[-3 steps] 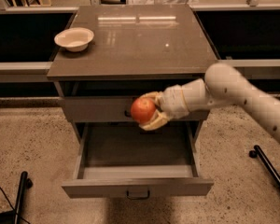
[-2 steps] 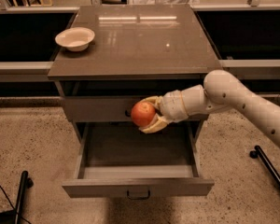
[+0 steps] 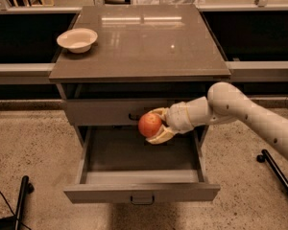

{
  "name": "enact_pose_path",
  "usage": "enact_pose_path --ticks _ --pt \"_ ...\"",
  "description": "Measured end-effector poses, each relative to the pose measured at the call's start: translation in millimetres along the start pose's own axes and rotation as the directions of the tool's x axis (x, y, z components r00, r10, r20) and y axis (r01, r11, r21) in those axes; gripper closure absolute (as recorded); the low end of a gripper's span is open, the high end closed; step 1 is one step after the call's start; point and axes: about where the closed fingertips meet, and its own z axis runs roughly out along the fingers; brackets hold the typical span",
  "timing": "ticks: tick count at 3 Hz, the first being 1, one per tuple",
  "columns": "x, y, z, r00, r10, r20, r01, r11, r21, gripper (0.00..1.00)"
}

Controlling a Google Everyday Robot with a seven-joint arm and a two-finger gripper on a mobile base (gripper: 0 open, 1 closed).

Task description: Place apple into middle drawer

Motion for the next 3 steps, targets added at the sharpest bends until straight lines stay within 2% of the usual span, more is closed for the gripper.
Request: enact_pose_path --ticks 1,2,3 --pt "79.9 25.7 29.6 0.995 0.099 -0.005 -0.098 0.9947 0.03 1.0" --pt "136.3 46.9 48.3 0.992 0.121 0.021 -0.122 0.989 0.083 1.0" --pt "144.6 51.3 53.8 0.992 0.124 0.028 -0.126 0.9885 0.084 1.0"
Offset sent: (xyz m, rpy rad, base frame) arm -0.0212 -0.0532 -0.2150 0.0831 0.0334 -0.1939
